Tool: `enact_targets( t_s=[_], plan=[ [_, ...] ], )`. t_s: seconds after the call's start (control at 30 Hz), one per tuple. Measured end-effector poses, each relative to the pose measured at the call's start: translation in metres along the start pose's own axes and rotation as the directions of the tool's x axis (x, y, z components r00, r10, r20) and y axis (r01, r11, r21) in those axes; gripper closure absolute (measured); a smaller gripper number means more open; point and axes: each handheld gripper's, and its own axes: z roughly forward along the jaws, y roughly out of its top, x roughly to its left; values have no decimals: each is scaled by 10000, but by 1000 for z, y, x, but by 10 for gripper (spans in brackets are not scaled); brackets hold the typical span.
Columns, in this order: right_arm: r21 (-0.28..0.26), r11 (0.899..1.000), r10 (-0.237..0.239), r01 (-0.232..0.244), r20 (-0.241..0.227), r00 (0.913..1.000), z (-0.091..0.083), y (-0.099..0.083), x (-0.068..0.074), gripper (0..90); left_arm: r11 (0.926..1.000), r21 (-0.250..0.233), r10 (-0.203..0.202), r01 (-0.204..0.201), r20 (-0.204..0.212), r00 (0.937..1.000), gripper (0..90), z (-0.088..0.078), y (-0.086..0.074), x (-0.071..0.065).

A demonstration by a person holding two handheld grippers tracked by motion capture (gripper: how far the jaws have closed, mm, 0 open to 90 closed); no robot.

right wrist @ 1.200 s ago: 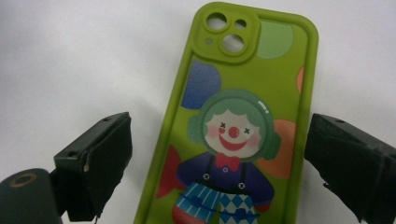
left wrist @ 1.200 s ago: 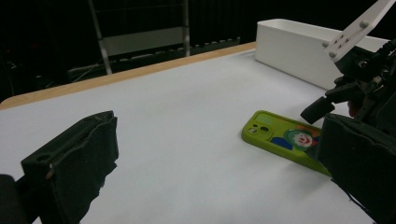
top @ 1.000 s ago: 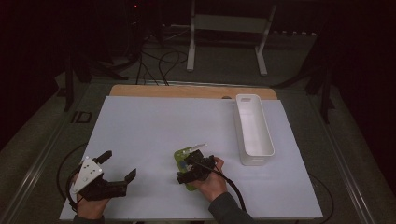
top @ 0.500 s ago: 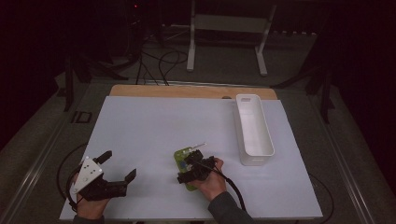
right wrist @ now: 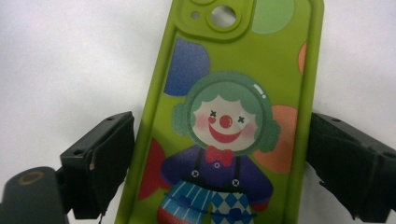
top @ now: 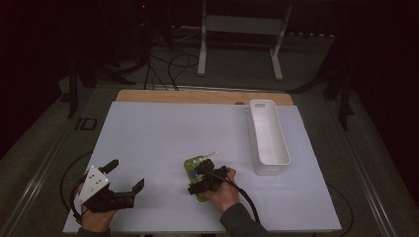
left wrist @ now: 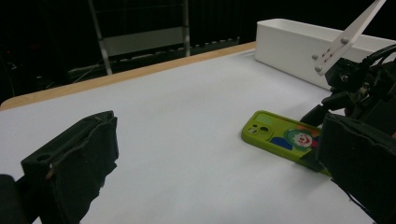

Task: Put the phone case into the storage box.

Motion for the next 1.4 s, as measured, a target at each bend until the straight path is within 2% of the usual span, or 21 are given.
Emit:
enact_targets(
  t_s=[0.53,0.8,1.4],
  plan=[
    [57,10000,-62,62,-47,10000,-2,-1,0,150,10000,33,25,-25,3,10000,0,0,0,0],
    [-186,9997,-147,147,-4,9999,-5,-2,4,154,10000,36,17,-17,-12,10000,0,0,0,0],
    [-772,9970,-88,92,47,9999,-18,0,0,153,9999,141,-3,3,2,10000,0,2,-1,0]
  ],
)
